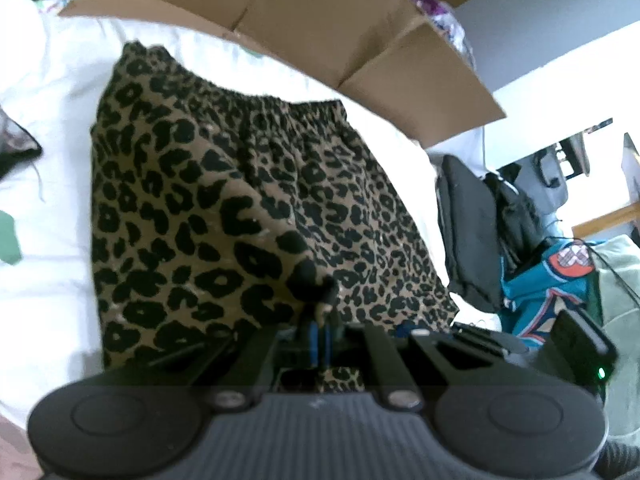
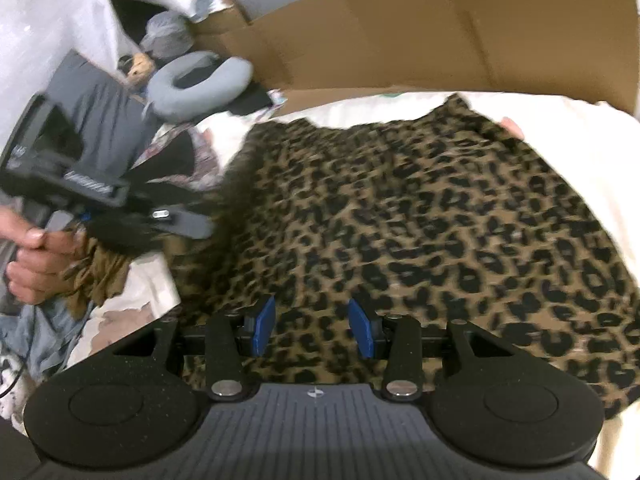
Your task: Fold clothes
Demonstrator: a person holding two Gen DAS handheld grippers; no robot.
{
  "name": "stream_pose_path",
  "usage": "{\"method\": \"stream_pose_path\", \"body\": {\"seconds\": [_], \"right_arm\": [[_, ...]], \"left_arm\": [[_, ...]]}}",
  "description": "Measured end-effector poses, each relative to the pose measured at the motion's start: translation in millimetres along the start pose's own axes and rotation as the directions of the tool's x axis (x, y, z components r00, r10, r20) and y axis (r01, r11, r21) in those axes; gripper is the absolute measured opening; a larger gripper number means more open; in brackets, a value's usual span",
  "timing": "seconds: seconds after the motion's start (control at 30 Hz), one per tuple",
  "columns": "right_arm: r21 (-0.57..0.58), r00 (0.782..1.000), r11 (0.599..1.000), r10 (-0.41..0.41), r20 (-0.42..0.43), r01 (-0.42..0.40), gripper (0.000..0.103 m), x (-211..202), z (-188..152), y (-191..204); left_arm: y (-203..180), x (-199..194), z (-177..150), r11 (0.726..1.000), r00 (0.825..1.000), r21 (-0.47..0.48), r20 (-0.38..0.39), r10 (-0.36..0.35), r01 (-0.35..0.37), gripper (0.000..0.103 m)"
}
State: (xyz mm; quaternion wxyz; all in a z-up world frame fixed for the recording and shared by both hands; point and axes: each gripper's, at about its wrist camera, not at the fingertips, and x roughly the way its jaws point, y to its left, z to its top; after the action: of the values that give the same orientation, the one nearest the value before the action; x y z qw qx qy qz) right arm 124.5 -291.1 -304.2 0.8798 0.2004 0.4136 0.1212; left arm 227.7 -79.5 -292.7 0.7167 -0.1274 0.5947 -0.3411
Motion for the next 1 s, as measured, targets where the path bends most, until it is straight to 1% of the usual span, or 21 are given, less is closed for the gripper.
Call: {"method": "stream_pose_path", "body": {"seconds": [0.07, 0.17, 0.27, 0.43, 0.53, 0.6, 0.67, 0.8, 0.83, 0.87, 0.9, 0.93, 0.97, 1.0], "right_arm": [[0.001, 1.000, 1.000, 0.019, -0.004, -0.019, 0.050, 6, 0, 6], [0.005, 0.999, 0.999, 0.042, -0.007, -0.042, 0.050, 16, -1, 14], [0.007, 0.999, 0.999, 0.043, -0.014, -0.043, 0.050, 28, -1, 21], [0.009, 1.000, 1.000, 0.013, -0.021, -0.013, 0.050, 45, -2, 28], [0.043, 1.000, 0.999, -0.022, -0.012, 0.023, 0.050, 52, -2, 26], [0.086, 0.999, 0.996, -0.033, -0.001, 0.033, 0.050, 56, -3, 21], [0.132, 1.000, 0.991, -0.023, 0.006, 0.022, 0.050, 61, -5, 17], [0.134, 0.998, 0.990, -0.049, 0.026, 0.045, 0.050, 65, -10, 19], [0.140, 0.998, 0.989, -0.058, 0.031, 0.053, 0.048, 66, -11, 20], [0.144, 0.997, 0.988, -0.065, 0.036, 0.059, 0.036, 66, -12, 21], [0.146, 0.997, 0.987, -0.071, 0.039, 0.065, 0.030, 67, -12, 22], [0.147, 0.996, 0.987, -0.075, 0.040, 0.068, 0.019, 66, -12, 21], [0.149, 0.996, 0.986, -0.076, 0.042, 0.068, 0.011, 66, -12, 20], [0.150, 0.996, 0.986, -0.077, 0.042, 0.070, 0.006, 65, -12, 18]], "left_arm": [[-5, 10, -1, 1.000, 1.000, -0.006, -0.013, 0.007, -0.007, 0.004], [-14, 25, -1, 1.000, 1.000, -0.005, -0.026, 0.018, -0.018, 0.004], [-22, 37, -2, 0.999, 0.999, -0.001, -0.036, 0.034, -0.034, 0.004], [-33, 53, -1, 0.999, 0.998, 0.001, -0.046, 0.048, -0.048, 0.004], [-37, 62, -2, 0.998, 0.997, 0.000, -0.046, 0.060, -0.060, 0.004], [-38, 67, -3, 0.998, 0.997, -0.011, -0.051, 0.061, -0.061, 0.004], [-37, 70, -4, 0.998, 0.997, -0.030, -0.054, 0.058, -0.060, 0.004], [-35, 70, -6, 0.996, 0.998, -0.068, -0.045, 0.054, -0.057, 0.004], [-35, 70, -6, 0.996, 0.998, -0.075, -0.039, 0.054, -0.057, 0.004], [-35, 69, -7, 0.995, 0.998, -0.080, -0.035, 0.057, -0.059, 0.005], [-35, 69, -7, 0.994, 0.998, -0.085, -0.030, 0.061, -0.063, 0.005], [-36, 67, -7, 0.994, 0.998, -0.083, -0.024, 0.065, -0.067, 0.005], [-38, 65, -6, 0.995, 0.998, -0.073, -0.018, 0.068, -0.069, 0.009], [-40, 63, -6, 0.996, 0.998, -0.063, -0.011, 0.069, -0.070, 0.014]]}}
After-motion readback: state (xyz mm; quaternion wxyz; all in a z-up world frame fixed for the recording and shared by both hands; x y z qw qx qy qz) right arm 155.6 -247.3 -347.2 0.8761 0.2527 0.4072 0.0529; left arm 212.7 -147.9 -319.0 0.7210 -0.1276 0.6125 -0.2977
